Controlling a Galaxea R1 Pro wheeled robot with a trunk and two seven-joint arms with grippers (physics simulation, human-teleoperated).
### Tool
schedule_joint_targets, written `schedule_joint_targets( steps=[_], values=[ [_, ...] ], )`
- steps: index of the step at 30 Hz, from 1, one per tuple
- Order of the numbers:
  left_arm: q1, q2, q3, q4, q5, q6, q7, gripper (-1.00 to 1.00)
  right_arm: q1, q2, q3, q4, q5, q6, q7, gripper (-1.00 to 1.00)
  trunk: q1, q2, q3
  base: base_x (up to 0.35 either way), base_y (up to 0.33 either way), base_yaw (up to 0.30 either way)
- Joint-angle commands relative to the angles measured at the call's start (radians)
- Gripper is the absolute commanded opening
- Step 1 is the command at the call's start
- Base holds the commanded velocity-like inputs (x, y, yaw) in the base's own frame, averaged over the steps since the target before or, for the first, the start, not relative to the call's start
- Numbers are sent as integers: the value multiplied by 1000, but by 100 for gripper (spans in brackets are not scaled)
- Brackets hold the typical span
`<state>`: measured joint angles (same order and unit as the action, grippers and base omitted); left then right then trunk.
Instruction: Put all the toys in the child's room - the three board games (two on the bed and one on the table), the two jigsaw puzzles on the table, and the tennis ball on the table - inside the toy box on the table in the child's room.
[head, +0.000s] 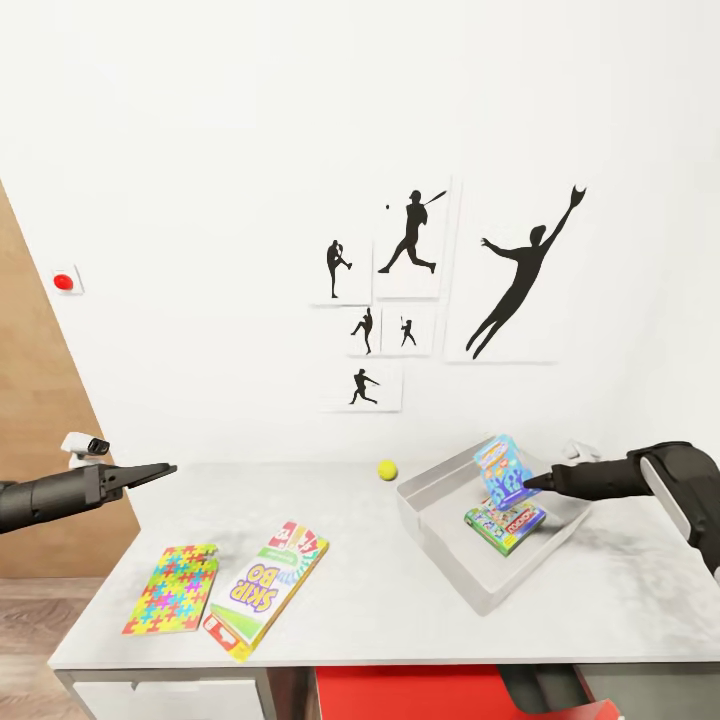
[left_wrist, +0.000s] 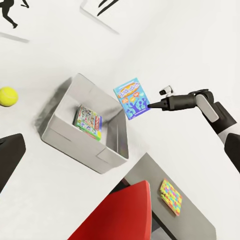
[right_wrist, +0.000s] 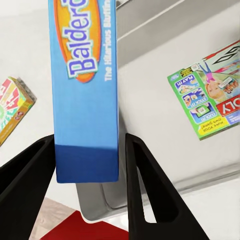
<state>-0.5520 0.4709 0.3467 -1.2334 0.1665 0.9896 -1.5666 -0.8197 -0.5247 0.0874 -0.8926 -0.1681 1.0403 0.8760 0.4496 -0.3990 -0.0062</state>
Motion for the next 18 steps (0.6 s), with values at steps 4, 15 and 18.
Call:
schedule_joint_targets(
  steps=[4,15,18],
  values=[
    [0,0,0,0,-1,11,-4,100,0,-2,4,-6,-11,7,-3,-100,0,-1,-1,0,0,0],
    [0,0,0,0,-1,11,-4,100,8,-8,6,-33,-9,7,-4,-100,0,-1,-1,0,0,0],
    [0,1,0,0,-1,11,-4,100,11,-15,5,-77,-18,7,-5,-100,0,-1,-1,0,0,0]
  ],
)
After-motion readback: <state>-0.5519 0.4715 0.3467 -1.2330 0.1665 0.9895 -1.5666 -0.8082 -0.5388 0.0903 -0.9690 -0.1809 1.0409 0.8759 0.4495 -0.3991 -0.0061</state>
